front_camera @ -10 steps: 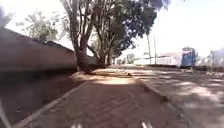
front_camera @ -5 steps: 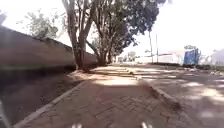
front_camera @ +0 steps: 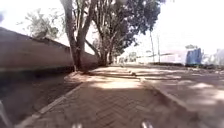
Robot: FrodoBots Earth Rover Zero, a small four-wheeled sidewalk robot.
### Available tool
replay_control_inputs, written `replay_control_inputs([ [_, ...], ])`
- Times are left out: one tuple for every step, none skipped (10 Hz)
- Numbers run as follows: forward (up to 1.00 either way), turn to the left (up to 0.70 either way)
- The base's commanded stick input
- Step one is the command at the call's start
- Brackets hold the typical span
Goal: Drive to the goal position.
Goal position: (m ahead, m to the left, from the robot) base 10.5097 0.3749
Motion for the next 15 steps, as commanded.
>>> replay_control_inputs([
  [0.7, -0.21],
  [0.7, -0.04],
  [0.7, 0.0],
  [0.7, 0.0],
  [0.7, 0.0],
  [0.7, 0.0],
  [0.7, 0.0],
  [0.7, 0.0],
  [0.7, 0.0],
  [0.7, 0.0],
  [0.7, 0.0],
  [0.7, 0.0],
  [0.7, 0.0],
  [0.7, 0.0],
  [0.7, 0.0],
])
